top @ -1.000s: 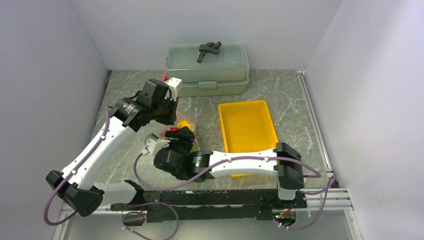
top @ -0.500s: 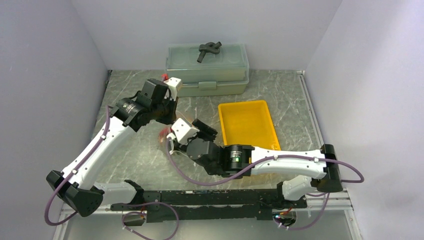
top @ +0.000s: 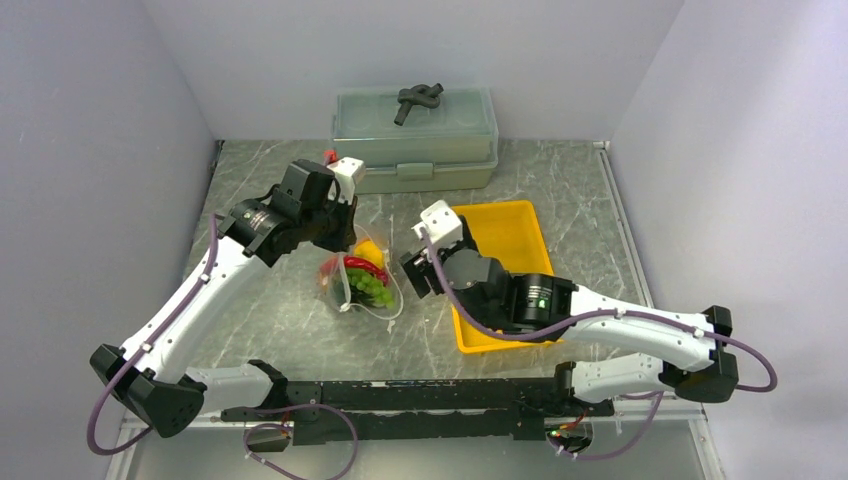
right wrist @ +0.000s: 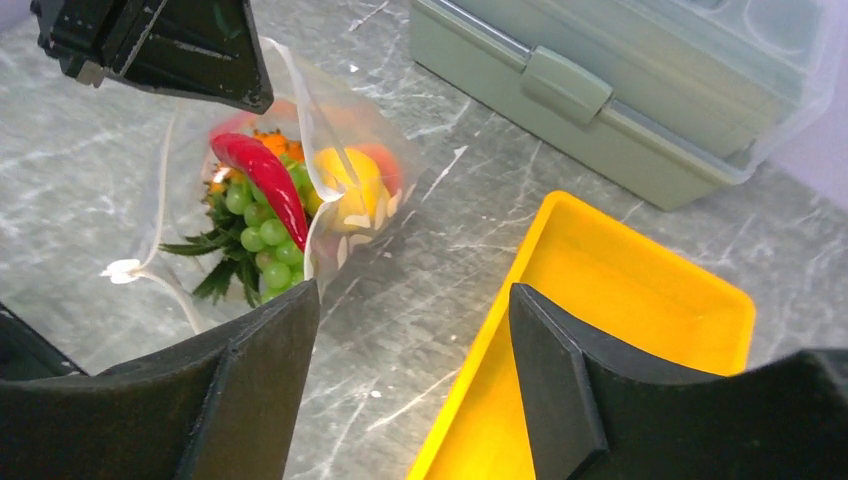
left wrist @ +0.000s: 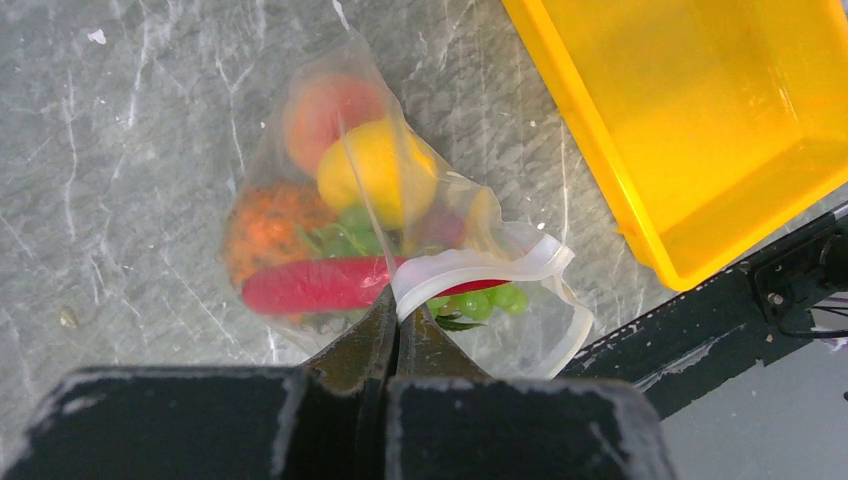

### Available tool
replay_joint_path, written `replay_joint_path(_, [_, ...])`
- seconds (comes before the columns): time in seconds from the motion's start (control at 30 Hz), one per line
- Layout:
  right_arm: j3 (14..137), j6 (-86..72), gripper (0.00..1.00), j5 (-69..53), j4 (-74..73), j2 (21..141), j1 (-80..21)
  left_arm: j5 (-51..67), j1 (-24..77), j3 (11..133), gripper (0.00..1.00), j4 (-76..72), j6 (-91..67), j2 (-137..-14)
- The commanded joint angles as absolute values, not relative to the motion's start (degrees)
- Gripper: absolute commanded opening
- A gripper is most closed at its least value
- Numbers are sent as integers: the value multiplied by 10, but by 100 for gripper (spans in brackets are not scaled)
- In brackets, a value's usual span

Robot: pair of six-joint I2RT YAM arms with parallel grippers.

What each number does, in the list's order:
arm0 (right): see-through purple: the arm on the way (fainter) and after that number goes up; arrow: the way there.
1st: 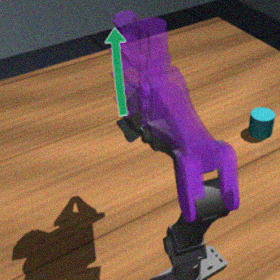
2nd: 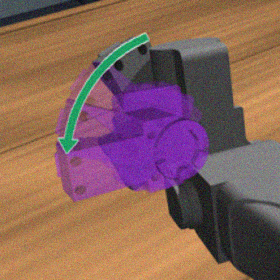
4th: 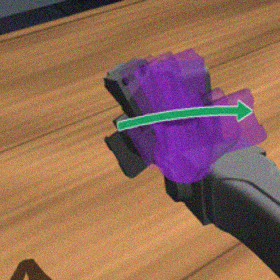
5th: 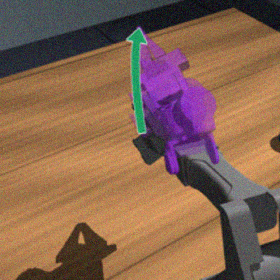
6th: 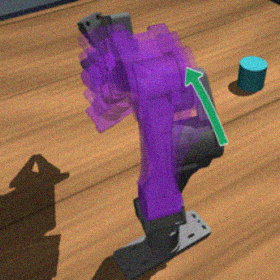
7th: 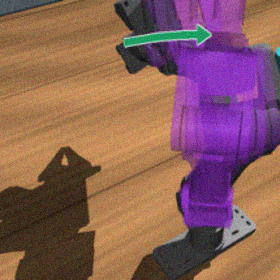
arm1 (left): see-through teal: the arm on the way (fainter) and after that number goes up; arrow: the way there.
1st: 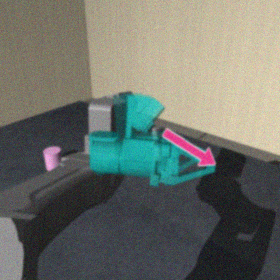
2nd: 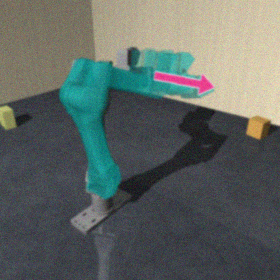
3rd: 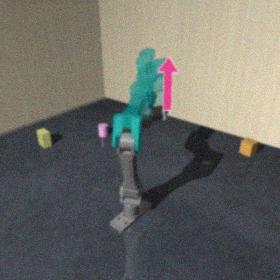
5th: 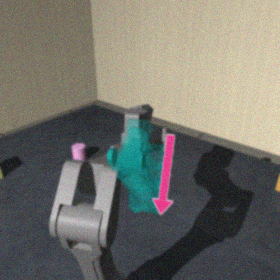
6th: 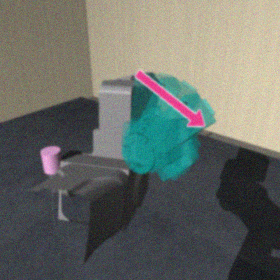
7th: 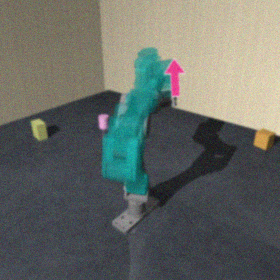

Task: Place the food in the zip-top bag and seal the zipper
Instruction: Zip the zipper food storage bag.

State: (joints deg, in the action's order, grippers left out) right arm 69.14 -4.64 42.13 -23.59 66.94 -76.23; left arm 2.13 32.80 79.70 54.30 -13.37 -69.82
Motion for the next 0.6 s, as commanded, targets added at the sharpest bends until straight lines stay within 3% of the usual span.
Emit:
replay_joint_path(0.0, [683,-162,74,371,-274,648,-742,43,325,810,0,518,-167,-684])
replay_joint_path(0.57, [699,-391,81,225,-309,632,-721,-25,326,844,0,487,-308,-669])
